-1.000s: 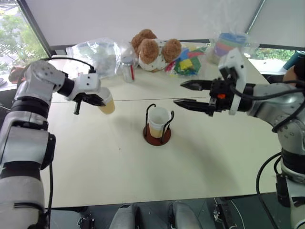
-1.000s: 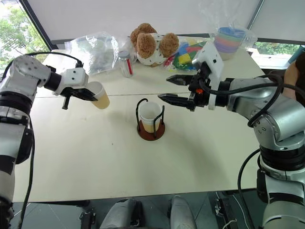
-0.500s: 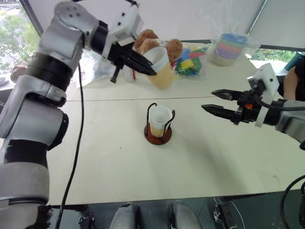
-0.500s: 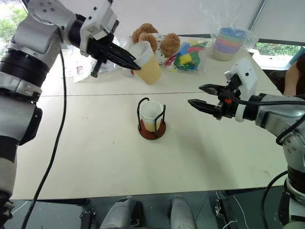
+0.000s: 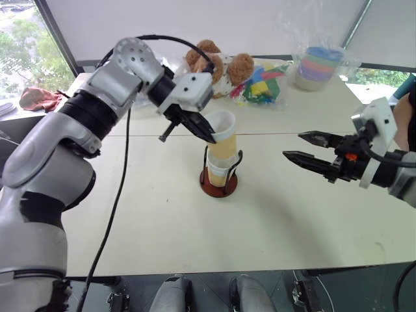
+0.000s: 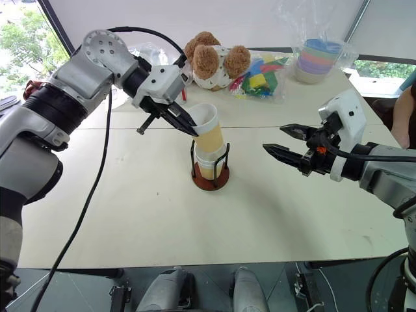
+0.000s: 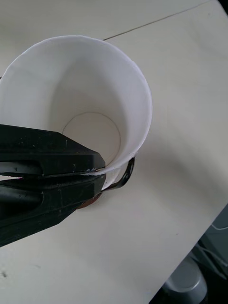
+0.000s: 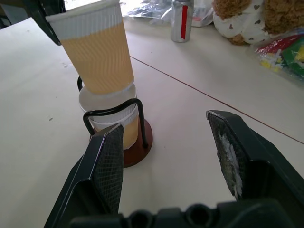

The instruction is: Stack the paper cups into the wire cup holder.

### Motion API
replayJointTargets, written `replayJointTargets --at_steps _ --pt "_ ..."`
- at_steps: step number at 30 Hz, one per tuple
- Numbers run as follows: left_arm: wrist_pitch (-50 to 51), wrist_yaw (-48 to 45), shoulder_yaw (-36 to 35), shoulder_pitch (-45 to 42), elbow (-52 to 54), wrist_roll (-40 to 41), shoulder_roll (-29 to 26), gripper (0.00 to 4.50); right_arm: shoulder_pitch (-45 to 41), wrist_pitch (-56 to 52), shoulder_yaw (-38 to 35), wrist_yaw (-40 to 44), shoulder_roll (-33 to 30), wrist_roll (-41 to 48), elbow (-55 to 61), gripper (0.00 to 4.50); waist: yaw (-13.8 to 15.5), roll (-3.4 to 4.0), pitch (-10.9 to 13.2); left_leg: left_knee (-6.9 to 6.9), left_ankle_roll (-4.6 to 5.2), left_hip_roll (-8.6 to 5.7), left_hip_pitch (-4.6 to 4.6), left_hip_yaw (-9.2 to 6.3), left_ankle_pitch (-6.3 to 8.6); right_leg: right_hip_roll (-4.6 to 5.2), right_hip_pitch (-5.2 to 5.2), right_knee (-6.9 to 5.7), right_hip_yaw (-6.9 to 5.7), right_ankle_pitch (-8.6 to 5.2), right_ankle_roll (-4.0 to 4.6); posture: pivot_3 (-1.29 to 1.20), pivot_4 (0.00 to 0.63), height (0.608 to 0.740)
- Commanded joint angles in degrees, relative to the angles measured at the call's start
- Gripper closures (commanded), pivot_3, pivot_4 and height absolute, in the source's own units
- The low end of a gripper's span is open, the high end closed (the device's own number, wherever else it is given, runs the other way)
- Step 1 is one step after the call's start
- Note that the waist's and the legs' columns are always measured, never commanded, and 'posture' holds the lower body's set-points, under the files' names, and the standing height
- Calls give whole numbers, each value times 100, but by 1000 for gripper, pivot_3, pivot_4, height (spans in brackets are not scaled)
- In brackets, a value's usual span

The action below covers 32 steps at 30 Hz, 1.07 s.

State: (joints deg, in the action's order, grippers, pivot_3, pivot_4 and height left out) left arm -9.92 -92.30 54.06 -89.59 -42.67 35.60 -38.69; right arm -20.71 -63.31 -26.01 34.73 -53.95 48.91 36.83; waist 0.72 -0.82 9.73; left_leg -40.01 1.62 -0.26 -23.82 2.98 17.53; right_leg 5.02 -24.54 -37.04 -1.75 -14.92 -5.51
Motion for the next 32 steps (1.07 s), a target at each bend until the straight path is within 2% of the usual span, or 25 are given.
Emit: replayJointTargets --at_steps 1,5,8,10,15,18,21,23,26,29,32 --pt "-82 -20 76 -137 38 175 -72 4459 -63 148 -131 -116 -13 87 53 1480 -1 0 0 0 0 0 0 0 0 0 0 0 0 0 0 0 150 740" --pt "-216 -20 134 -132 -59 126 45 4459 -50 207 -104 -199 -1 95 36 1480 -2 0 0 0 0 0 0 0 0 -1 0 0 0 0 0 0 150 740" --pt "-366 -20 76 -154 -277 -9 188 3574 -40 250 -73 -245 -3 107 22 1480 1 0 0 -1 0 0 0 0 0 -1 0 0 0 0 0 0 150 740" --pt "-352 -20 -6 -205 -395 -19 251 2594 -2 281 -71 -253 -13 121 14 1480 -1 0 0 -2 0 -1 0 0 0 -1 0 0 0 0 0 0 150 740" --pt "4 -20 -208 -314 -395 181 155 2594 111 383 57 -226 -7 63 -43 1480 -6 -1 0 -2 1 0 0 -1 0 -3 0 0 1 0 0 0 150 740" --pt "628 -20 -771 -367 -580 295 47 2594 242 606 150 -208 89 -92 -211 1480 -8 -1 0 -2 1 0 0 -1 0 -3 0 0 1 0 0 0 150 740" --pt "1378 -20 -1534 -40 -612 182 -366 2594 729 1173 58 -118 370 -421 -414 1480 -29 -1 0 -2 1 0 0 -1 0 -5 0 0 1 0 -1 0 150 740" --pt "1913 72 -2074 544 -337 40 -729 2594 1115 1560 70 10 524 -640 -529 1480 -60 15 -9 2 4 4 2 -1 2 -11 0 -1 1 -3 -4 0 150 740" --pt "2643 607 -2757 1714 676 -21 -1255 2594 1389 1870 119 171 642 -780 -760 1480 -129 28 -14 9 8 4 16 0 5 -10 2 -7 7 -6 -9 0 150 740" --pt "3364 1721 -3707 3695 2266 192 -1884 2594 1652 2025 305 460 607 -920 -1023 1480 -158 20 -10 3 0 5 22 -2 0 -6 12 -11 8 -5 -9 0 150 740" --pt "3751 2871 -4808 5232 3365 471 -1840 2594 1687 2150 402 601 632 -996 -1300 1480 -150 5 -3 3 -1 6 28 -7 0 3 24 -9 19 -5 -8 0 150 740"
